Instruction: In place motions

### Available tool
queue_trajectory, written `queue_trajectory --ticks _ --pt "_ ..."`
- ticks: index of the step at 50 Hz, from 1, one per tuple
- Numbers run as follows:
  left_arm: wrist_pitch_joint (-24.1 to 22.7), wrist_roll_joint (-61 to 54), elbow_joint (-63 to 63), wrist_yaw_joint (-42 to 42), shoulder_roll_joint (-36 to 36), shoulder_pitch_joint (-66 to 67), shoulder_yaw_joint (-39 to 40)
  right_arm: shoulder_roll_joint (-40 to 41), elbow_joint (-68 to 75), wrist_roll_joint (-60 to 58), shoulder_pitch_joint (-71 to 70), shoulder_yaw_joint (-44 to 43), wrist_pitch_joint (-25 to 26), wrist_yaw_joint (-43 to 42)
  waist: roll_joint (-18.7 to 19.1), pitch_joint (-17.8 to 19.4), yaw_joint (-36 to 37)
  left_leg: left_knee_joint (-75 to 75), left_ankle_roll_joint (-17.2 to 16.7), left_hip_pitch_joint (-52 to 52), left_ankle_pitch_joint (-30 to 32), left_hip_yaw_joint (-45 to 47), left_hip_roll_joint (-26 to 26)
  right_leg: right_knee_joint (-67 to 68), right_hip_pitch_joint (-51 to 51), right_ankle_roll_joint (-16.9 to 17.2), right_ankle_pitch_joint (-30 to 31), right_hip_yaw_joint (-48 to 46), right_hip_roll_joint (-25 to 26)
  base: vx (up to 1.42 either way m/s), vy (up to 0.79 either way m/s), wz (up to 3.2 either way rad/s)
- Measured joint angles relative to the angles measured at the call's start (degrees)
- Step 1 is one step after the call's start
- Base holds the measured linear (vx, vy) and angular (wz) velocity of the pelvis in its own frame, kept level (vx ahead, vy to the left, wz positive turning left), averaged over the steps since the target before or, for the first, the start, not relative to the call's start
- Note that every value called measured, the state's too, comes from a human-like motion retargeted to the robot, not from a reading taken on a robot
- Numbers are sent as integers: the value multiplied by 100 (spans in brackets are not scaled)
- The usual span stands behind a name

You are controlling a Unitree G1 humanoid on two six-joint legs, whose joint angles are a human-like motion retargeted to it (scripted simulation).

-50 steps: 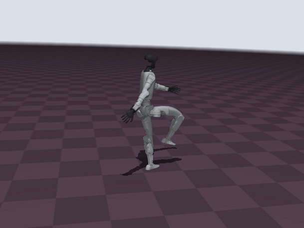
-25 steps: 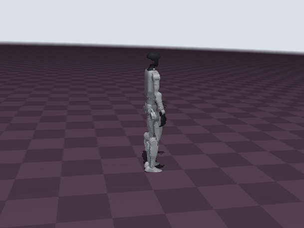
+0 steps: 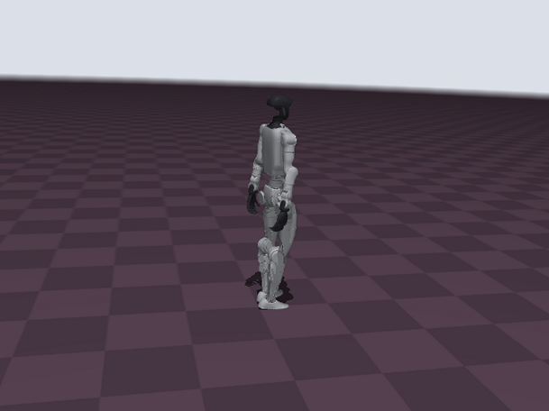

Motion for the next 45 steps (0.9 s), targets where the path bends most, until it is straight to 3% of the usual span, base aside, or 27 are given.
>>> queue_trajectory --ticks 6,12,20,28,35,45 --pt "213 482 -129 -294 -8 243 -143 90 0 328 236 -282 -18 166 31 -187 -33 -24 -56 -62 -100 -50 60 -24 -40 -25 -53 -57 52 2 -3 10" --pt "321 930 -403 -320 49 147 -400 114 -129 312 -6 -40 -26 -23 15 -203 -14 -27 -100 -37 -198 -23 71 -30 -38 -60 -48 -29 57 0 0 0" --pt "328 653 -702 -448 124 -255 -487 174 -772 -200 -450 382 -277 329 14 -212 -18 -27 -145 -10 -310 -6 98 -30 -24 -105 -49 -11 80 0 0 0" --pt "314 513 -858 -640 175 -517 -575 355 -1142 39 -743 480 -494 617 43 -191 -37 -17 -176 26 -428 20 126 -31 8 -143 -48 17 107 0 0 0" --pt "356 802 -797 -970 210 -468 -639 481 -958 445 -761 343 -430 615 78 -178 -37 -13 -196 42 -533 39 149 -32 21 -166 -52 40 129 0 0 0" --pt "495 925 -445 -730 215 -254 -534 275 -395 216 -500 129 -239 445 72 -167 -16 -9 -213 33 -659 6 136 -30 28 -193 -72 17 116 0 0 0"
